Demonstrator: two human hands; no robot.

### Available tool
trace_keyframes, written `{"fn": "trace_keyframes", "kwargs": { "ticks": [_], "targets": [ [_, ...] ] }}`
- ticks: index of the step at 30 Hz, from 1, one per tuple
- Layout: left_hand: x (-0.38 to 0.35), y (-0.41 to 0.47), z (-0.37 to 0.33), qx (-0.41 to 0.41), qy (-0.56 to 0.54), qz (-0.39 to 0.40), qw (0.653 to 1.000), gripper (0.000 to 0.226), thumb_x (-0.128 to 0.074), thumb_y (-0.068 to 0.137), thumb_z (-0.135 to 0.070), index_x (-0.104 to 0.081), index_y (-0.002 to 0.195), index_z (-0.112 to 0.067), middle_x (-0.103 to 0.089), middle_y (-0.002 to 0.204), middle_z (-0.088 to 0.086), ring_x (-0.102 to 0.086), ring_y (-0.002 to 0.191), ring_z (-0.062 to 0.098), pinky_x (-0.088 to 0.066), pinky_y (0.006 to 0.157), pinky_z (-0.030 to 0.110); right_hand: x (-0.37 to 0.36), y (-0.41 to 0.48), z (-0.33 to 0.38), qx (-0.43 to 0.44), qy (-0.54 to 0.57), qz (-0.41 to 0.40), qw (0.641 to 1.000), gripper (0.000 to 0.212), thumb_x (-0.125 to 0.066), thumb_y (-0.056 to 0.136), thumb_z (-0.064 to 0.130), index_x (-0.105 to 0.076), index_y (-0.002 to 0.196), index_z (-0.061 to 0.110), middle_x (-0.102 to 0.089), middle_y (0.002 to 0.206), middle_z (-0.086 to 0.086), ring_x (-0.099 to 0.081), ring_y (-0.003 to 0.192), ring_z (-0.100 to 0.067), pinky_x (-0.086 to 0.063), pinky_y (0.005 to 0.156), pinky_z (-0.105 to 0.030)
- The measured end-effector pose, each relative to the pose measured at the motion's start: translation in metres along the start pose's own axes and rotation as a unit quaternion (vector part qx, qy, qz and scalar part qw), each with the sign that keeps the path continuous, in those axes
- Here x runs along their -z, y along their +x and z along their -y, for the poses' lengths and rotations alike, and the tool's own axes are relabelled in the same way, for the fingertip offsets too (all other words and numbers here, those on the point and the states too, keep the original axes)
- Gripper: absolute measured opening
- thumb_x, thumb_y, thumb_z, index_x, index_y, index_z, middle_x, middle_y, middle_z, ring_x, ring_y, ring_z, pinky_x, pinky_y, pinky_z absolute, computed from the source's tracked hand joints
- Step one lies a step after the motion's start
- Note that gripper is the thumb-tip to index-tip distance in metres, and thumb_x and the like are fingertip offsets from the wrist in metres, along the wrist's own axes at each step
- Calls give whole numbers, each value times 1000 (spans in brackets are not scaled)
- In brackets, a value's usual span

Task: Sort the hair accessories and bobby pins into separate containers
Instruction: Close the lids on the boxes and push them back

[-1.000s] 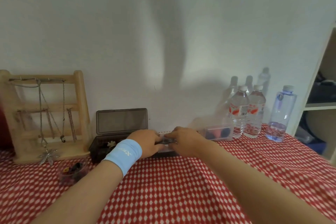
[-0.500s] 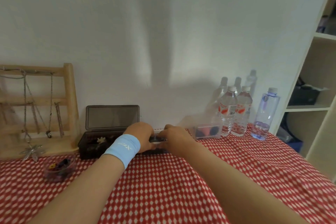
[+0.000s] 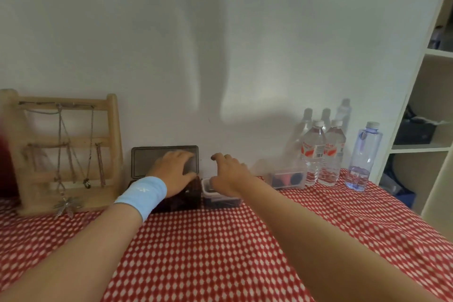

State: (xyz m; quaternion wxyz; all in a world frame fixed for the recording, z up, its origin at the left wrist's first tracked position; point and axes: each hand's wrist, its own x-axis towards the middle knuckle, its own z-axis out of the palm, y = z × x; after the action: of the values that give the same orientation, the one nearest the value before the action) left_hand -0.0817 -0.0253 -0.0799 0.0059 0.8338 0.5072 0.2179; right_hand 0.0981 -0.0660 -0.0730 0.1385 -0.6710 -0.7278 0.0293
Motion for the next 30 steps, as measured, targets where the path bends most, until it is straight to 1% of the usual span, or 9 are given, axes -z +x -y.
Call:
{"fn": "trace_keyframes", "kwargs": {
  "ticks": [3, 6, 11, 16, 19, 21, 25, 28, 30],
  "targets": [
    [17, 2, 33, 50, 50, -5, 997, 66, -52, 95, -46, -26, 152, -26, -26, 159, 3, -23, 145, 26, -21, 118, 44, 3, 21, 23, -40, 138, 19, 990, 55, -57, 95, 23, -34, 145, 13, -50, 141, -14, -55, 121, -33, -47, 103, -47],
    [23, -1, 60, 79, 63, 6, 995, 72, -49, 95, -50, -16, 155, -26, -19, 161, 6, -20, 147, 29, -19, 120, 45, -6, 39, 39, -67, 198, 27, 978, 52, -54, 95, 17, -29, 139, 11, -53, 130, -19, -59, 110, -33, -52, 90, -43],
    [25, -6, 74, 80, 75, 12, 994, 85, -49, 95, -54, -3, 157, -19, -7, 165, 5, -10, 150, 25, -12, 122, 42, -19, 49, 53, -54, 316, -63, 945, 55, -54, 89, 3, -29, 136, 18, -44, 132, -14, -59, 107, -31, -56, 80, -37],
    [22, -1, 72, 83, 48, 36, 995, 89, -49, 95, -55, 0, 157, -16, -2, 165, 5, -7, 151, 24, -11, 123, 40, -26, 60, 54, -101, 321, -76, 939, 58, -57, 85, 5, -28, 133, 23, -36, 129, -7, -58, 107, -33, -56, 91, -45],
    [17, 0, 72, 85, 64, 43, 993, 87, -46, 95, -57, 0, 157, -18, -1, 165, 4, -4, 151, 23, -10, 123, 42, -29, 63, 48, -102, 400, -67, 908, 54, -53, 88, 1, -25, 127, 25, -41, 134, -11, -59, 102, -27, -53, 70, -29],
    [19, -2, 73, 76, 75, 10, 994, 83, -41, 96, -59, -2, 157, -20, -3, 165, 2, -4, 151, 23, -10, 123, 43, -29, 61, 44, -93, 427, -92, 895, 48, -51, 94, 9, -25, 131, 26, -43, 135, -12, -58, 93, -19, -48, 64, -22],
    [26, -10, 70, 40, 27, -30, 998, 65, -34, 100, -54, -14, 156, -29, -20, 162, -2, -22, 147, 22, -19, 120, 39, -23, 55, 32, -27, 369, -114, 922, 40, -38, 104, 34, -37, 144, 35, -50, 136, -8, -57, 111, -23, -46, 97, -38],
    [22, -23, 69, 45, 14, 6, 999, 59, -28, 99, -57, -21, 154, -34, -32, 157, -3, -40, 137, 23, -33, 113, 43, -19, 46, 24, 31, 251, -54, 966, 42, -31, 104, 41, -66, 125, 29, -67, 124, 0, -59, 113, -21, -46, 103, -44],
    [17, -33, 69, 57, -1, 37, 998, 57, -28, 99, -58, -33, 150, -34, -44, 151, -2, -46, 133, 22, -37, 110, 41, -22, 40, 24, 63, 145, -22, 987, 44, -35, 101, 45, -72, 118, 29, -70, 123, 1, -61, 112, -23, -46, 102, -46]
  ]
}}
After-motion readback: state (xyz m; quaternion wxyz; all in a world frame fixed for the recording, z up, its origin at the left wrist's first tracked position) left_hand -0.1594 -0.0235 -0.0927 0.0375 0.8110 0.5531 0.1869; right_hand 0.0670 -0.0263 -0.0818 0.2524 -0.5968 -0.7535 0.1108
